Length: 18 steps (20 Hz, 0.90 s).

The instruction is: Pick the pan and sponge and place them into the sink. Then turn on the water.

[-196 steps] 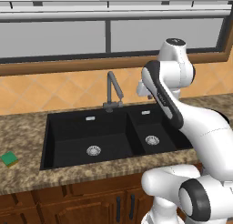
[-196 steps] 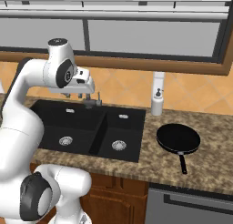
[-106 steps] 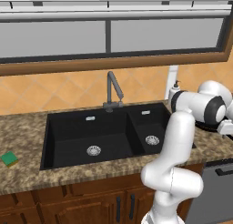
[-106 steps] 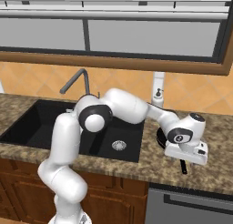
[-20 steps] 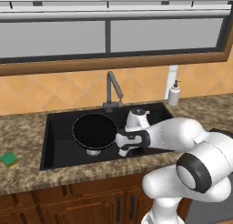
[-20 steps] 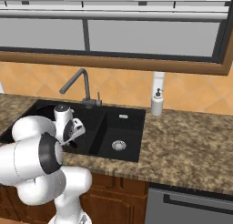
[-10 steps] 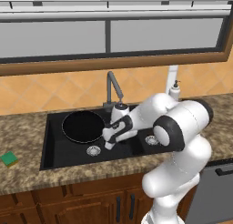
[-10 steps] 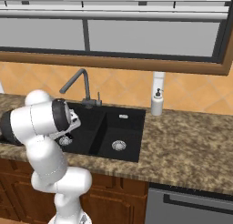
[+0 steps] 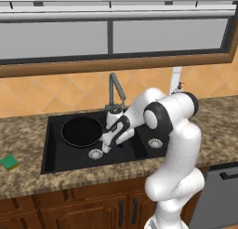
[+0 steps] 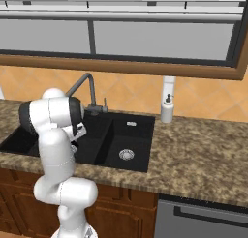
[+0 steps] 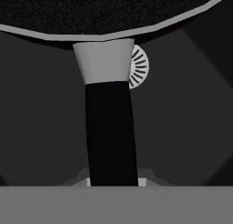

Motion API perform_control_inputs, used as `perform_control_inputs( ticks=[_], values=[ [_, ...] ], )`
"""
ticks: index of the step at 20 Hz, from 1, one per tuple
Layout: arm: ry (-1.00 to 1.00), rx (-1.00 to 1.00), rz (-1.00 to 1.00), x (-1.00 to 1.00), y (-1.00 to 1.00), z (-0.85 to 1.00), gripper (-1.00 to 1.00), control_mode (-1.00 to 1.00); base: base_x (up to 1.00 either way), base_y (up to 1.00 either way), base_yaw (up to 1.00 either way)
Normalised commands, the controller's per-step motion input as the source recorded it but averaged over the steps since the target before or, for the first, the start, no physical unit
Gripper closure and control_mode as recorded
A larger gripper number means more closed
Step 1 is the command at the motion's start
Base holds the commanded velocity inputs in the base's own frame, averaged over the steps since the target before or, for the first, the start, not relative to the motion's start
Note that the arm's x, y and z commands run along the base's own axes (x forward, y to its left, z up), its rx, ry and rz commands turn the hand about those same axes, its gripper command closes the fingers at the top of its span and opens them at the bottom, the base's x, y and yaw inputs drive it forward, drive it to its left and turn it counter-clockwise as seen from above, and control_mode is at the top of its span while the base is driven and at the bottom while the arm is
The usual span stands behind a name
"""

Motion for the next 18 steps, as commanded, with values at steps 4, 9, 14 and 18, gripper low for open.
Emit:
perform_control_inputs(
  ticks=[4,9,14,18],
  values=[
    [-0.01,0.00,0.00,0.13,0.04,-0.65,1.00,-1.00,0.00,0.00,0.00],
    [-0.04,-0.02,0.00,0.05,0.16,-0.56,1.00,-1.00,0.00,0.00,0.00],
    [-0.05,-0.01,0.00,0.00,0.15,-0.19,1.00,-1.00,0.00,0.00,0.00],
    [-0.01,-0.01,0.00,0.06,0.14,-0.25,1.00,-1.00,0.00,0.00,0.00]
  ],
)
